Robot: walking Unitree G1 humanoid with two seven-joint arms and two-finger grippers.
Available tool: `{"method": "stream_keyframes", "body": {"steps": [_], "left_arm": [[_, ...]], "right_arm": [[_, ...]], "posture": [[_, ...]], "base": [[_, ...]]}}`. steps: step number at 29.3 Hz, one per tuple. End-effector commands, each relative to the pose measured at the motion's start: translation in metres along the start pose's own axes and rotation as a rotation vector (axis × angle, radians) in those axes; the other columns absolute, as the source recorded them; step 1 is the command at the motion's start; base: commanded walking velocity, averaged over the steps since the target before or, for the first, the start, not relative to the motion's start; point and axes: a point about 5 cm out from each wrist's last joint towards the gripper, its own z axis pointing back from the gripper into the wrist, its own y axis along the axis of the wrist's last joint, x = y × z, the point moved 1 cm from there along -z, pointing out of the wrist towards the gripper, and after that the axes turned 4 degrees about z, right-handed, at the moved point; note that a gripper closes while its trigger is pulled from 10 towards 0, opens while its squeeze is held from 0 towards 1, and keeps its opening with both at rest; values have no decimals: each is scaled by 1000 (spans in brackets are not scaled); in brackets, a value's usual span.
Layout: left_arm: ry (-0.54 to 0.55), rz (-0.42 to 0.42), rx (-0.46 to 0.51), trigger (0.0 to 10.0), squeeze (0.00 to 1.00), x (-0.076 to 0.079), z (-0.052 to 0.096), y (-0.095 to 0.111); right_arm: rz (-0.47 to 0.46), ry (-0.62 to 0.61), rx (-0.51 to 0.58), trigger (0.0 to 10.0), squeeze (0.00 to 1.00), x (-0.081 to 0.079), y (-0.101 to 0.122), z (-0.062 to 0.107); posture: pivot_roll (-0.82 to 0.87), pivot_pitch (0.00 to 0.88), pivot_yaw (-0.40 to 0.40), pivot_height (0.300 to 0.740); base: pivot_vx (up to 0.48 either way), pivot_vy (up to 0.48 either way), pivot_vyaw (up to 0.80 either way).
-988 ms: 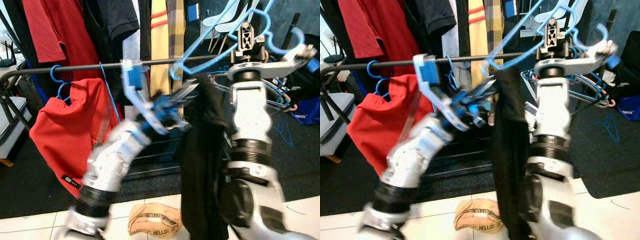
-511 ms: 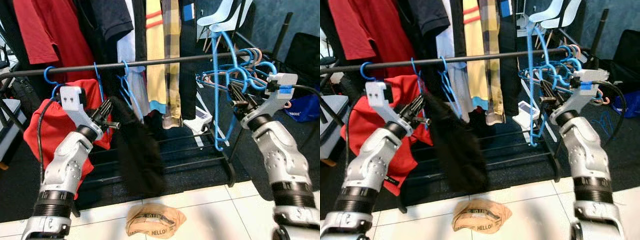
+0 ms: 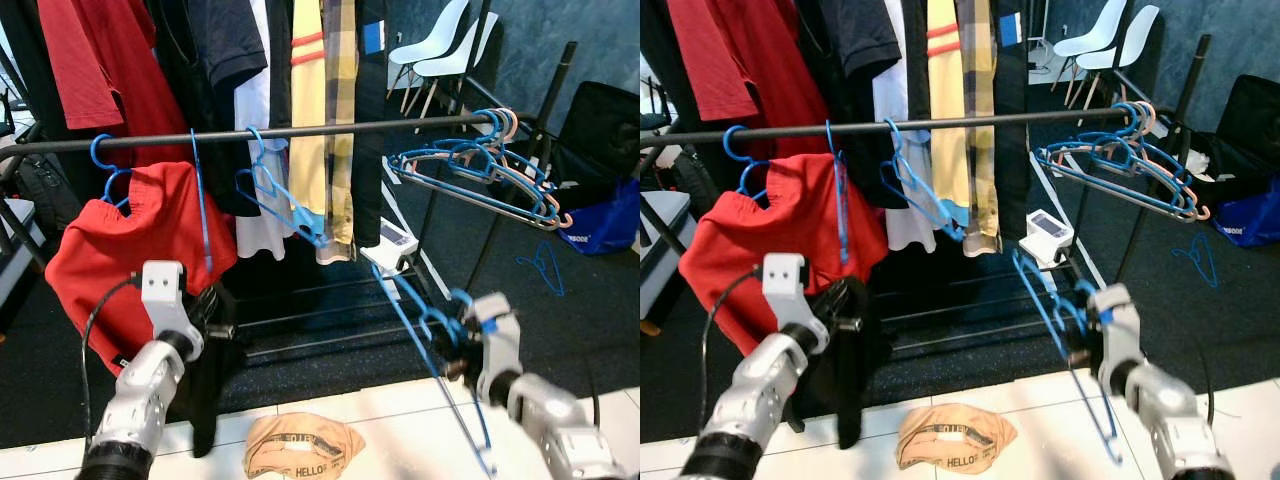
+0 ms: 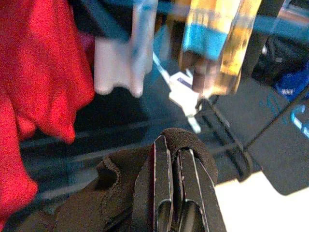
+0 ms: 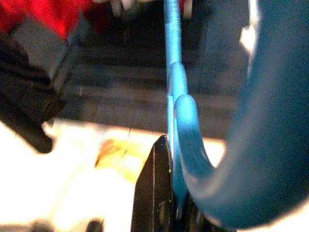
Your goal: Hang hanger
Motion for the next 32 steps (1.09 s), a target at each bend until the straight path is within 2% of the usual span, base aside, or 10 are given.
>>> {"method": "stream_keyframes", "body": {"steps": [1, 3, 6, 10, 13, 16, 23, 28, 31, 32], "left_arm": [[-7, -42, -53, 10000, 0, 3, 8, -21], [-7, -42, -53, 10000, 0, 3, 8, -21], [-5, -85, -183, 10000, 0, 2, 22, -56], [-4, -94, -215, 10000, 0, 0, 26, -65], [42, -102, -372, 10000, 0, -7, 44, -99], [63, -99, -435, 10000, 0, -9, 50, -110], [127, -88, -587, 10000, 0, -14, 64, -133], [173, -93, -672, 10000, 0, -20, 77, -144], [301, -35, -768, 10000, 0, -36, 98, -154], [301, -35, -768, 10000, 0, -36, 98, -154]], "right_arm": [[-54, -40, -85, 10000, 0, -3, -34, 2], [-54, -40, -85, 10000, 0, -3, -34, 2], [-144, -121, -220, 10000, 0, -7, -76, 6], [-155, -140, -246, 10000, 0, -8, -83, 7], [-178, -175, -359, 10000, 0, -17, -111, 11], [-199, -212, -406, 10000, 0, -18, -124, 16], [-277, -345, -464, 10000, 0, -4, -141, 35], [-255, -347, -515, 10000, 0, -8, -151, 41], [-250, -345, -554, 10000, 0, -14, -159, 44], [-250, -345, -554, 10000, 0, -14, -159, 44]], "posture": [[-59, 11, 27, 740], [-59, 11, 27, 740], [-53, 4, 25, 740], [-51, 2, 25, 740], [-46, 0, 22, 740], [-42, 0, 21, 740], [-41, 0, 25, 740], [-32, 0, 20, 740], [-21, 0, 15, 740], [-21, 0, 15, 740]], "base": [[0, 0, 0], [0, 0, 0], [0, 0, 154], [0, 0, 711], [0, 0, 785], [0, 0, 779], [0, 0, 775], [0, 0, 775], [0, 0, 775], [0, 0, 775]]}}
